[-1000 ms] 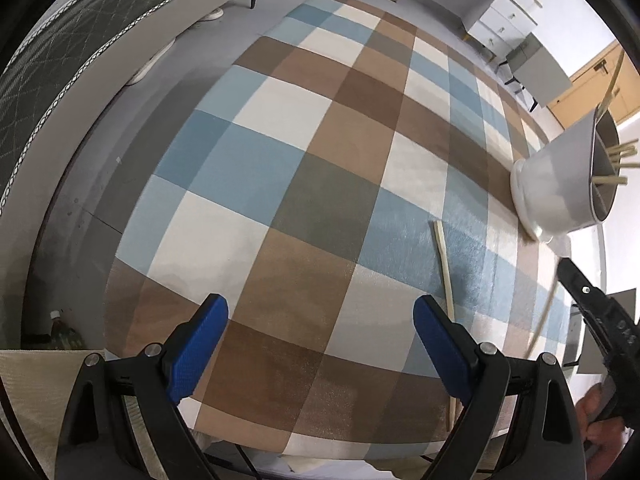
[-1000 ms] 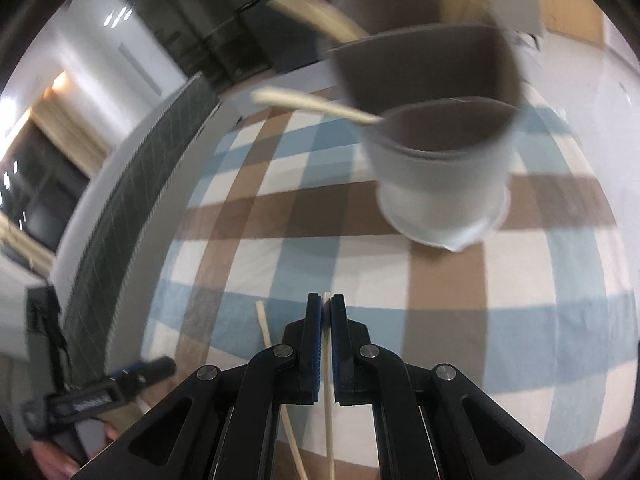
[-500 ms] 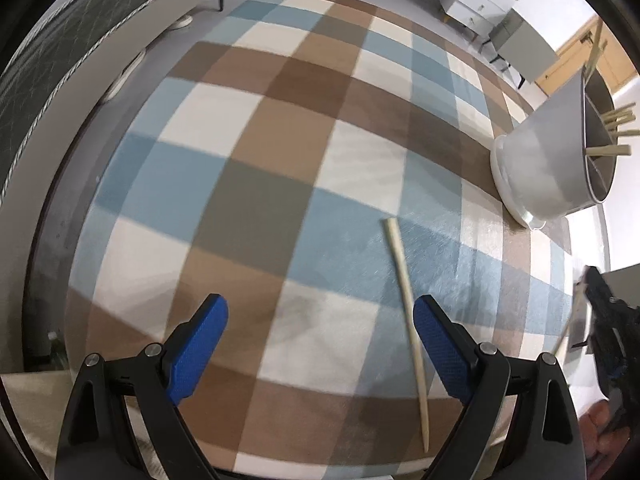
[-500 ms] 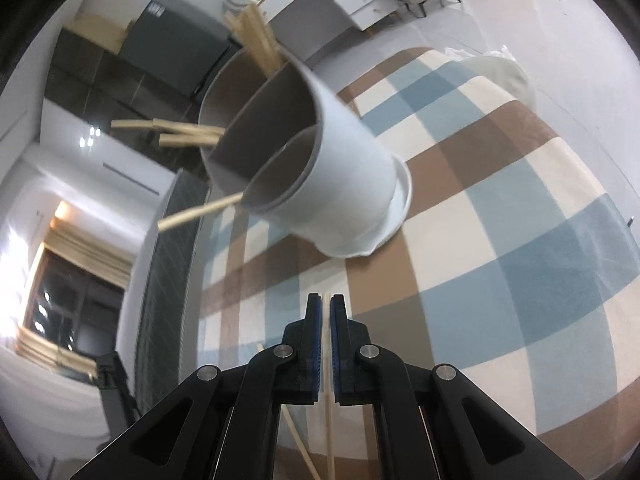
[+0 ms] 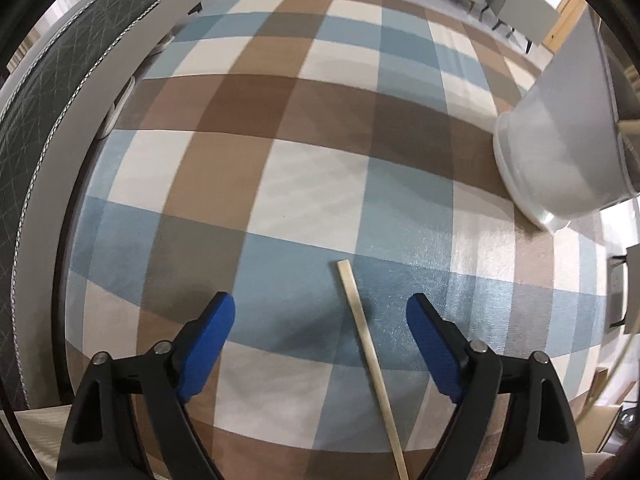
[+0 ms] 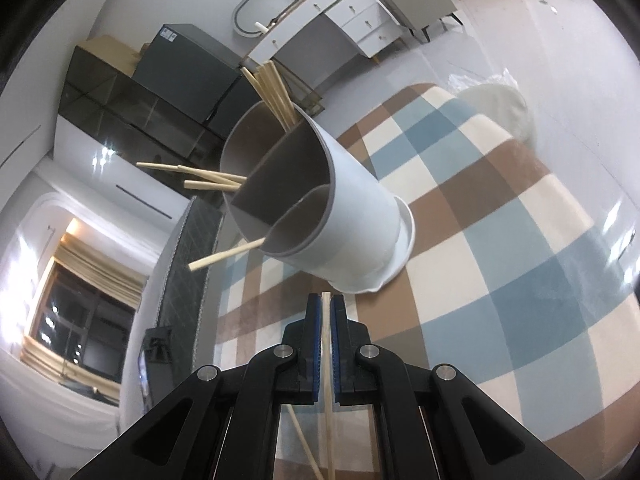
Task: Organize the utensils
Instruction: 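Lift the chopstick with the right tool while the left tool grasps the last chopstick, then carry both held chopsticks up over the utensil holder opening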
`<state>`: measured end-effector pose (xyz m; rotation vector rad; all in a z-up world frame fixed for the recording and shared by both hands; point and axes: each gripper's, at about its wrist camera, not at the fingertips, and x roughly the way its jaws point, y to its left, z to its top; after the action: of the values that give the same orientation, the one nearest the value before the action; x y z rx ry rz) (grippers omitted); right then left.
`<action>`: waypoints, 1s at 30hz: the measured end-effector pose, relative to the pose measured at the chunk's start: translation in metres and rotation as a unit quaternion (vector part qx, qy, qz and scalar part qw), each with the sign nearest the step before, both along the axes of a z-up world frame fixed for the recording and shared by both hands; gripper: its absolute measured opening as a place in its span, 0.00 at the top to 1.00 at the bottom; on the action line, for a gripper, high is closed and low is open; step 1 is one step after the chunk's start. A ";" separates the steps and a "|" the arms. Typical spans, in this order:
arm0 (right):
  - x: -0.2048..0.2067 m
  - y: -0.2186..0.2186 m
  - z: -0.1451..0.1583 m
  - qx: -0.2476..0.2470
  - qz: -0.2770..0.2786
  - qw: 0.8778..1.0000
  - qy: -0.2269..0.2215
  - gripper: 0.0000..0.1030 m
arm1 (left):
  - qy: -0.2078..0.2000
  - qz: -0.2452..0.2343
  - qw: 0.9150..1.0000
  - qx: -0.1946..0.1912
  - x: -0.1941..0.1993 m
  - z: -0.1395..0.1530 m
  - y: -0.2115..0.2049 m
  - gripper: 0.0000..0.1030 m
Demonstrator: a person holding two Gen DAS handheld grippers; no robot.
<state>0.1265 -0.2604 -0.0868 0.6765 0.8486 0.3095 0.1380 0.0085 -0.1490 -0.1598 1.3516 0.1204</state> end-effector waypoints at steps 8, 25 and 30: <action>-0.002 -0.010 0.003 -0.006 -0.030 0.999 -0.011 0.97 | 0.018 -0.008 1.000 0.011 0.005 -0.008 -0.011 0.40; -0.005 -0.012 0.010 -0.015 -0.032 0.999 -0.020 0.96 | -0.028 -0.020 0.999 0.002 0.002 0.005 -0.033 0.98; -0.010 -0.007 0.015 -0.024 -0.022 0.999 -0.038 0.96 | -0.061 -0.040 0.997 -0.005 -0.010 0.023 -0.039 0.99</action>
<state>0.1164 -0.2675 -0.0721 0.6329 0.7657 0.2732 0.1283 -0.0309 -0.1265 -0.1188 1.2362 0.0358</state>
